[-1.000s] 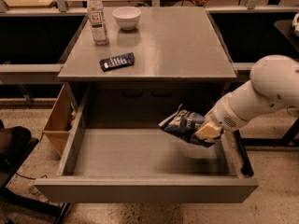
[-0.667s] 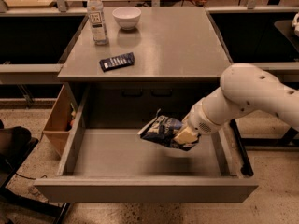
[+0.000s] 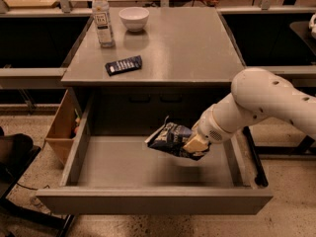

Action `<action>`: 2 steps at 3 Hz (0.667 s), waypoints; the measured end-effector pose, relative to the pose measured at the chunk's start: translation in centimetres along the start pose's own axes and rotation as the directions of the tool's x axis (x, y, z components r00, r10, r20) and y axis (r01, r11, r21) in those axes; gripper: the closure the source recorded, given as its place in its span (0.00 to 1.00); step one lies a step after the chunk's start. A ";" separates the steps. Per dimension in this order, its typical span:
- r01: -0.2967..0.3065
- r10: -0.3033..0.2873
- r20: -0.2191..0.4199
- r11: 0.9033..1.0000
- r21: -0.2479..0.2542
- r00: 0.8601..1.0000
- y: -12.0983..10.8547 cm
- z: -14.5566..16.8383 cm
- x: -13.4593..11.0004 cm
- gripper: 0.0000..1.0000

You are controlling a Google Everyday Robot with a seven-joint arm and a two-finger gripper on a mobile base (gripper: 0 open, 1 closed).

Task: Place blue chip bag into top drawer

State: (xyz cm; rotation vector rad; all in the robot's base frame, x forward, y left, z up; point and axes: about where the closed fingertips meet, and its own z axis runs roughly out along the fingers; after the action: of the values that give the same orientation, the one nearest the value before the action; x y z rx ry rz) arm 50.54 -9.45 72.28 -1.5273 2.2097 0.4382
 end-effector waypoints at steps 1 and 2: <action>0.000 0.000 0.000 1.000 0.000 1.000 0.0 0.0 0.0 0.37; 0.000 0.000 0.000 1.000 0.000 1.000 0.0 0.0 0.0 0.06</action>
Offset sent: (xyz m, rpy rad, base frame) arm 0.0000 0.0000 0.0000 0.0000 0.0000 0.0000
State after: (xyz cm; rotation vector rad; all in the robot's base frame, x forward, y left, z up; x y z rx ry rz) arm 50.53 -9.44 72.28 -1.5275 2.2097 0.4382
